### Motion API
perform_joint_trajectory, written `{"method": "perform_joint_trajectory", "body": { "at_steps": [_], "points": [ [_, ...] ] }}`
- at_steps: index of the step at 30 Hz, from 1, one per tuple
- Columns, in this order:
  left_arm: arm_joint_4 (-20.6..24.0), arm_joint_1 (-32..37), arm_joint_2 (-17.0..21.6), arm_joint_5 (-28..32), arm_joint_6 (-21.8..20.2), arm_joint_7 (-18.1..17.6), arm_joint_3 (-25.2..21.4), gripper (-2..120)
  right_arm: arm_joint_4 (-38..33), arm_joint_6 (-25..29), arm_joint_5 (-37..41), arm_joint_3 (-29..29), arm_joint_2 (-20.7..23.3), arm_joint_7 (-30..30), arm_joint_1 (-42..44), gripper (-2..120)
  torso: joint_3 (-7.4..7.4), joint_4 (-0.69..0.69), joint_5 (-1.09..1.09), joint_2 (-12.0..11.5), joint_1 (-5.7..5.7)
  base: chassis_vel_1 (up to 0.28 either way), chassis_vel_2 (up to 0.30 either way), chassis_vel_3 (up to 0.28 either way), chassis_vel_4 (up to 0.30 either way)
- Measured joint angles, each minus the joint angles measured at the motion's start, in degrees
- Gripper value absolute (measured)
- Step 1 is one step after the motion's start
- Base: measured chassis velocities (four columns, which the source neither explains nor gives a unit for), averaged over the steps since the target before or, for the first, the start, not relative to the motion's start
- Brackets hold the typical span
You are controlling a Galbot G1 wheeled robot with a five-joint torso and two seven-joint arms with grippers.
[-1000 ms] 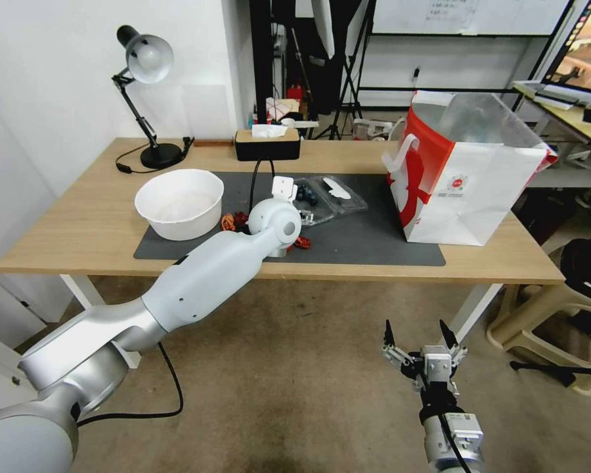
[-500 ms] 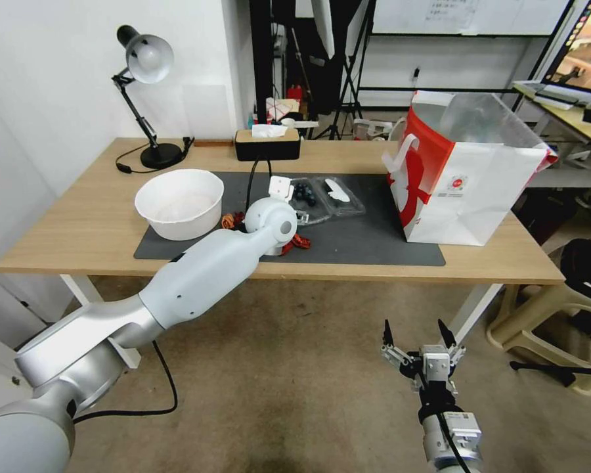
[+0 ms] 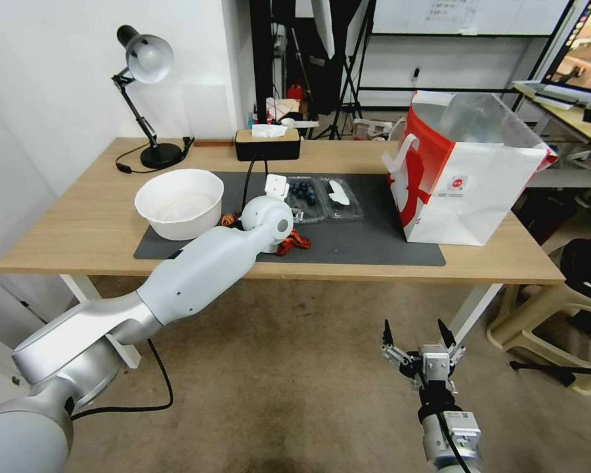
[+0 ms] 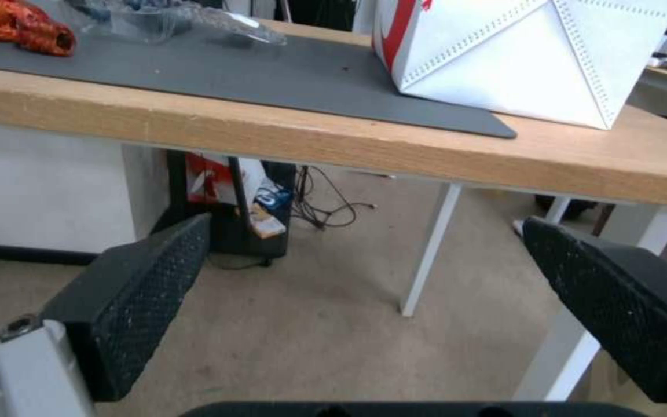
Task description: Close the takeout container lid, then place the container into the takeout bag.
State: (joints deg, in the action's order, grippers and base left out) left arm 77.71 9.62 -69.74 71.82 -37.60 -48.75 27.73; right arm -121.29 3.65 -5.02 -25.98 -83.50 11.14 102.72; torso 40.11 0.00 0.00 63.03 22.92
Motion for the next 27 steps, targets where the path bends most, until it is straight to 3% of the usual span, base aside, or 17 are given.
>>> {"method": "perform_joint_trajectory", "body": {
  "at_steps": [17,27],
  "points": [
    [0.17,0.08,0.27,-0.39,0.11,0.24,-0.47,100,0.08,-0.03,-0.13,0.17,-0.22,-0.06,-0.12,100,0.00,0.00,0.00,0.00,0.00,0.000,0.000,0.000,0.000],
    [4.52,1.16,0.69,1.84,1.75,0.04,-2.12,100,-0.11,-0.02,-0.18,0.25,-0.23,-0.09,0.00,100,0.00,-0.01,0.02,0.00,0.00,0.000,0.000,0.000,0.000]
  ]
}}
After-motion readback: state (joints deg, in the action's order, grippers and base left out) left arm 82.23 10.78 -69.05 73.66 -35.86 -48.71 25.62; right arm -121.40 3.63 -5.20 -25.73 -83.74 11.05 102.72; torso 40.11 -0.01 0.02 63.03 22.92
